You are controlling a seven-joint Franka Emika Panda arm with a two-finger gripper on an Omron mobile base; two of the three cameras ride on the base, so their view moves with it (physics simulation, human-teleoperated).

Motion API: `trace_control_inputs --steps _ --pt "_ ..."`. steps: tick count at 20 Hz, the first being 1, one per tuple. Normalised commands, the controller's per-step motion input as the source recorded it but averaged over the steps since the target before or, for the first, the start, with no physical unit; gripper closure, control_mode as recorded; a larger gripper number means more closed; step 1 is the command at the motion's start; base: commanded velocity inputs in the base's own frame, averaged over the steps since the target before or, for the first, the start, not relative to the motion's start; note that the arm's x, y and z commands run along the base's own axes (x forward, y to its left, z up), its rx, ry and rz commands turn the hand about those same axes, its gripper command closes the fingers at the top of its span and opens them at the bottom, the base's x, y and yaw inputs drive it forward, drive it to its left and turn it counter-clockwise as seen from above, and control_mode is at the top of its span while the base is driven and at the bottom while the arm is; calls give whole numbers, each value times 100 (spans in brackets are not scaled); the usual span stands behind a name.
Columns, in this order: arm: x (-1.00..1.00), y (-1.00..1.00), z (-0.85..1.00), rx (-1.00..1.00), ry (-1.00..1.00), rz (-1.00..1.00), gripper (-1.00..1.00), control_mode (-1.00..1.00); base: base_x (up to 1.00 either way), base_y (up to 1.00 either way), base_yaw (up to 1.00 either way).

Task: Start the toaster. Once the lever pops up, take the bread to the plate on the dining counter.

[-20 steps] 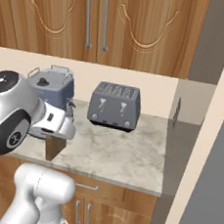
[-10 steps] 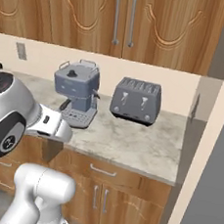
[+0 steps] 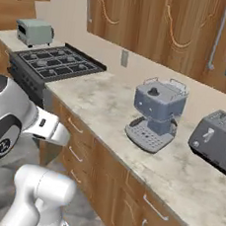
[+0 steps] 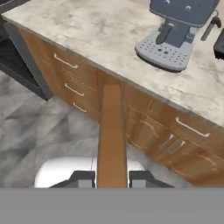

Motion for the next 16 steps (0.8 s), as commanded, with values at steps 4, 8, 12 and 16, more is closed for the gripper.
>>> trace_control_inputs --steps 4,8,12,16 --pt "0 0 0 0 0 0 100 100 0 24 88" --pt "0 0 0 0 0 0 100 100 7 24 86" --pt "0 0 0 0 0 0 100 100 22 20 83" --pt "0 0 0 0 0 0 100 100 43 26 71"
